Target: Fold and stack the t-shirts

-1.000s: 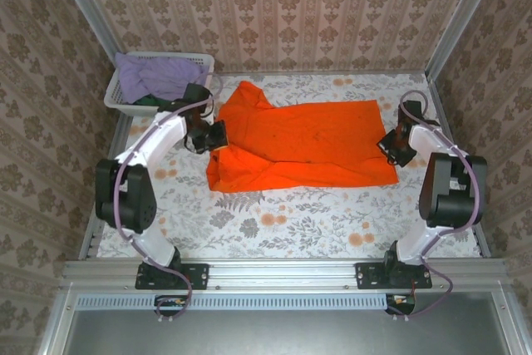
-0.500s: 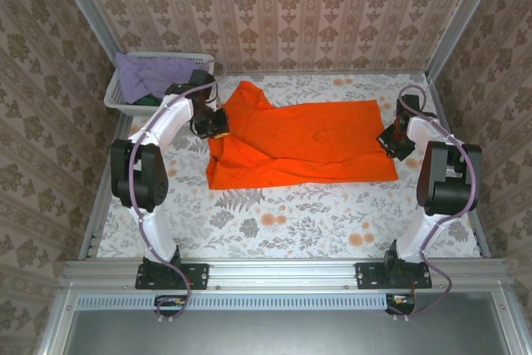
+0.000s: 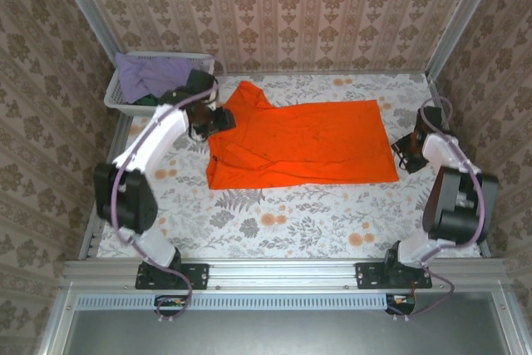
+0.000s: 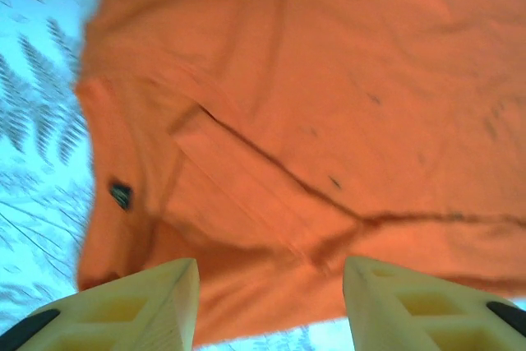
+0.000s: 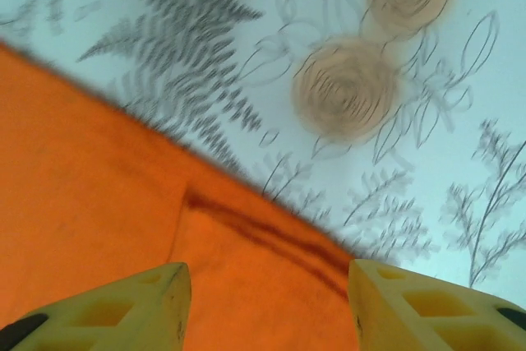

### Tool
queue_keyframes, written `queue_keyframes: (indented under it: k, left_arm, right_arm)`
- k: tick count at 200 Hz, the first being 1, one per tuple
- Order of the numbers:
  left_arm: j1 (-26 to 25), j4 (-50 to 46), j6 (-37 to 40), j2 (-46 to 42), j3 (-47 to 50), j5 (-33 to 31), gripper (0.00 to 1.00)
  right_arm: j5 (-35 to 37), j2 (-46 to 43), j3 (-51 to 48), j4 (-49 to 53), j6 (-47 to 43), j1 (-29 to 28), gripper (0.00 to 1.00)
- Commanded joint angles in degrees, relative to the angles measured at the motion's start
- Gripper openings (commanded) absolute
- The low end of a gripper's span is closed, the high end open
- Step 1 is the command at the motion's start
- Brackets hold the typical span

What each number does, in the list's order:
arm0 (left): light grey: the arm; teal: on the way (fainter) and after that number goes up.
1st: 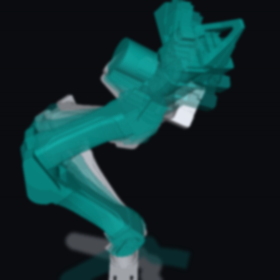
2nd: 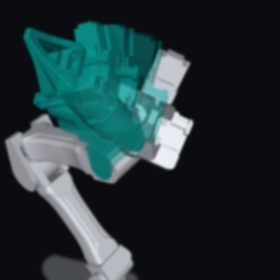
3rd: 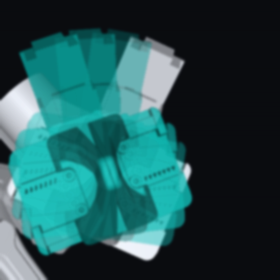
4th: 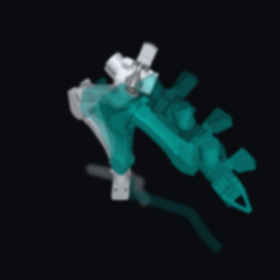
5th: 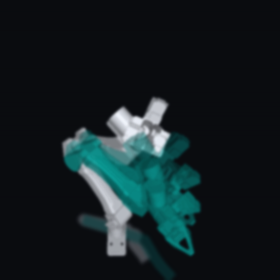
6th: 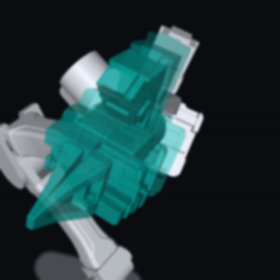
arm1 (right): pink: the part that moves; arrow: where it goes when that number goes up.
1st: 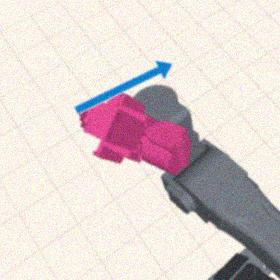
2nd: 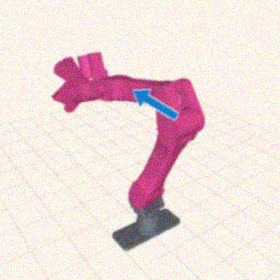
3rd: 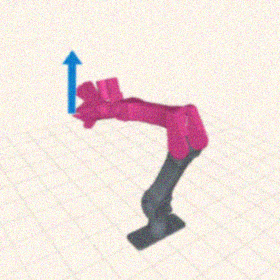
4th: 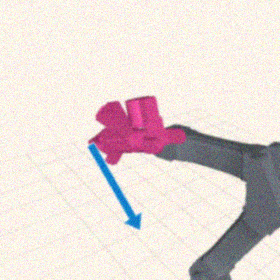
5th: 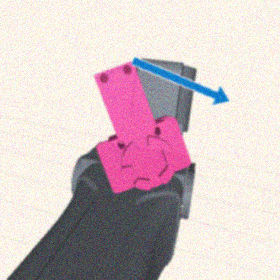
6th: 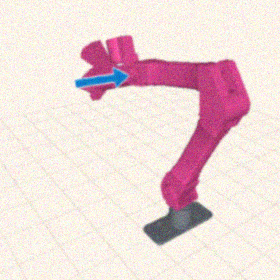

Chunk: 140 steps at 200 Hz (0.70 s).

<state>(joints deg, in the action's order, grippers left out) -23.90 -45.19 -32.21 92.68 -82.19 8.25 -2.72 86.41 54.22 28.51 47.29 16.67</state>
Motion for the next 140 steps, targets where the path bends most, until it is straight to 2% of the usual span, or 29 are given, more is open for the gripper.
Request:
queue_keyframes:
  k: [1,12,28,59,84,112,140]
  left_arm:
    - [-7.36,7.25,-4.38,-3.84,7.78,-1.98,0.48]
    - [-10.01,10.11,-4.96,-4.23,11.86,-0.89,0.43]
    - [-12.74,12.83,-4.98,-3.36,15.72,-2.36,0.40]
    - [-12.80,15.89,-4.20,1.22,19.80,-4.29,0.33]
    - [-10.72,17.01,-2.79,1.70,23.06,-9.29,0.33]
    - [-6.38,19.26,-2.01,1.53,27.81,-9.68,0.34]
    - [-3.96,20.20,-1.72,0.84,31.87,-9.47,0.34]
  right_arm:
    - [-6.78,-5.96,-7.82,-6.41,1.44,-2.20,0.52]
    - [-9.36,-7.92,-10.79,-8.82,0.11,-4.16,0.46]
    - [-9.37,-8.42,-12.50,-8.95,-2.17,-7.31,0.40]
    - [-7.01,-3.79,-12.91,-8.42,-3.41,-8.14,0.33]
    - [-5.44,0.49,-11.06,-7.30,-2.87,-8.14,0.30]
    - [-1.50,3.43,-10.50,-6.34,-0.53,-7.84,0.31]
    - [-1.22,5.73,-11.25,-6.14,0.90,-5.93,0.31]
